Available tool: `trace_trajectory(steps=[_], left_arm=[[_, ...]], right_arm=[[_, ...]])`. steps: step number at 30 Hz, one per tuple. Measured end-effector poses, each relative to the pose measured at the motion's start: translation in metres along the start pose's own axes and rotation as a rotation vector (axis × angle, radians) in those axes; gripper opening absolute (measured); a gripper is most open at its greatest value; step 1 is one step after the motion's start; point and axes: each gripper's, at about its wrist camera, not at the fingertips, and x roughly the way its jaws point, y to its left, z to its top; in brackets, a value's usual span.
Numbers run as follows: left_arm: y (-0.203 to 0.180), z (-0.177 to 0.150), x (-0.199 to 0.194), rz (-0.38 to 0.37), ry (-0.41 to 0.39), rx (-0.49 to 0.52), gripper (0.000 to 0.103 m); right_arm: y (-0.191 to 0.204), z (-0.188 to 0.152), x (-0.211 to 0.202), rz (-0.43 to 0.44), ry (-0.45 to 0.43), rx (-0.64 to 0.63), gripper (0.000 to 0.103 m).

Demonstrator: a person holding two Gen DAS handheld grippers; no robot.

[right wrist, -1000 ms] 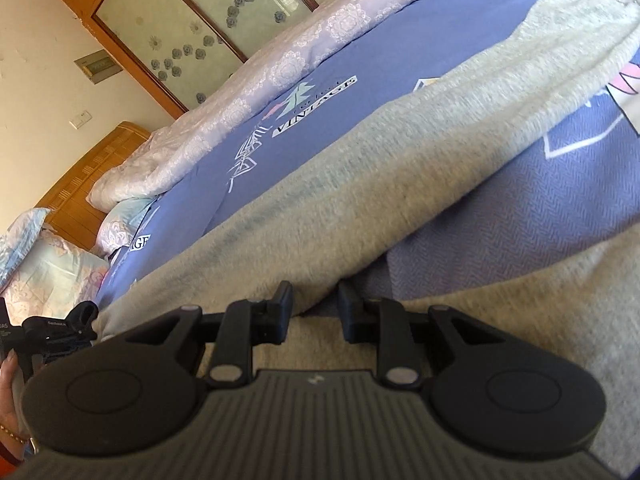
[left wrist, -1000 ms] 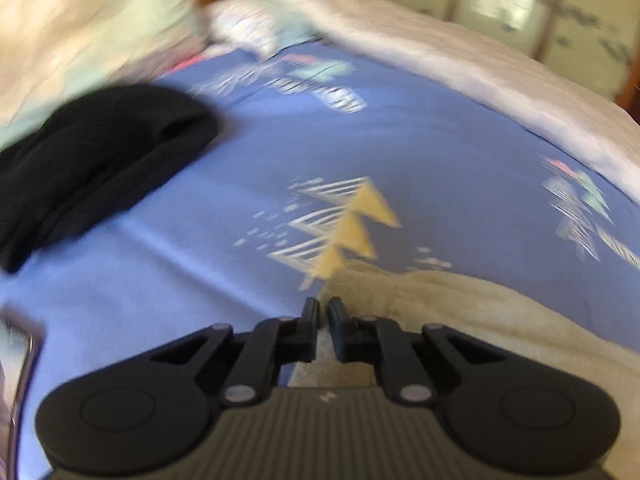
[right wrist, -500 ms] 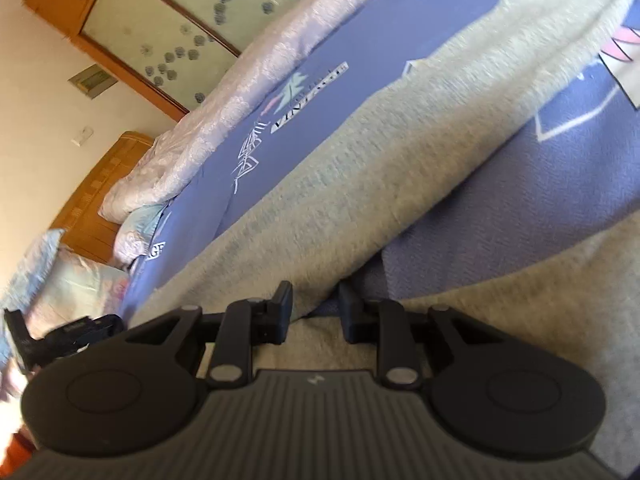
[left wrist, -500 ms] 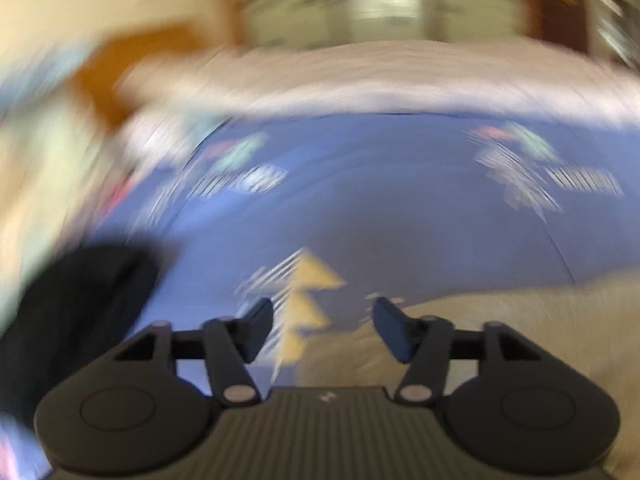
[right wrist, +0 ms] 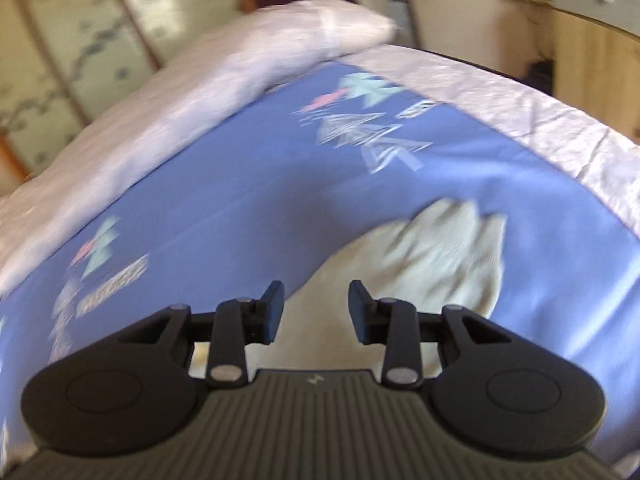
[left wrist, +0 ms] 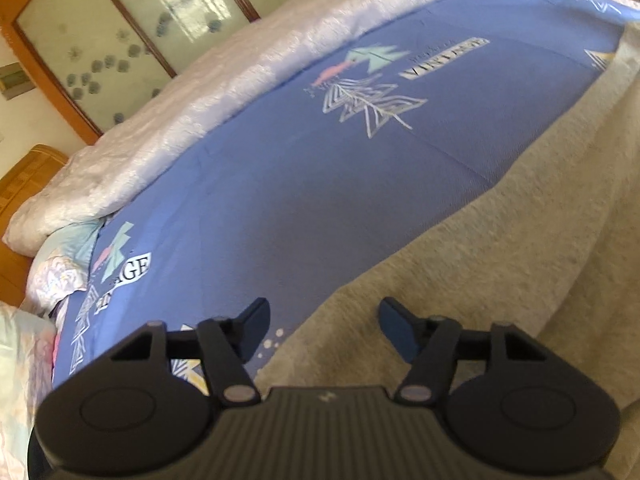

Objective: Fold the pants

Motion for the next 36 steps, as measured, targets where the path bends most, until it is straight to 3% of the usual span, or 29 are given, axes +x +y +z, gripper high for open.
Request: trace_trajectory(steps=[2,8,10,12,14,16,17,23,29,36], left_arm=[[-0.004,-0.001,0.004,-0.014,0.013,0.019,0.056],[-0.009,-0.004,0.011,-0.046,0.011,0.058,0.04],[-0.008,-0.003,0.014,-0.078,0.016,0.043,0.02],[-0.01,-0.002,0.016,-0.105,0.025,0.035,0.006],[-0.017,-0.003,0.016,-0.078,0.012,0.064,0.005],[-0.016,-0.004,0.015,-0.075,0.002,0.051,0.005],[-0.013,-0.004,0.013,-0.08,0.0,0.03,0.005],[0.009,-0.002,-0.026,-0.07,-0.075,-0.096,0.005],[0.01,-0.02,-0.093,-0.069,-0.169,-0.139,0.005],[-0.008,-0.062,-0.172,-0.087,-0.225,-0.188,0.004]], right_arm=[[-0.004,0.013,0.019,-0.036,0.022,0.049,0.047],[-0.009,0.029,0.065,-0.122,0.081,0.142,0.048],[-0.006,0.031,0.081,-0.174,0.121,0.138,0.048],[-0.004,0.029,0.094,-0.223,0.165,0.118,0.046],[0.0,0.024,0.097,-0.266,0.154,0.068,0.021],[0.001,0.021,0.094,-0.249,0.145,0.045,0.006],[0.0,0.021,0.093,-0.245,0.13,0.049,0.005],[-0.015,0.024,0.037,-0.127,-0.038,0.168,0.005],[-0.044,0.014,-0.031,-0.023,-0.104,0.306,0.005],[-0.083,-0.031,-0.117,0.049,-0.176,0.393,0.005]])
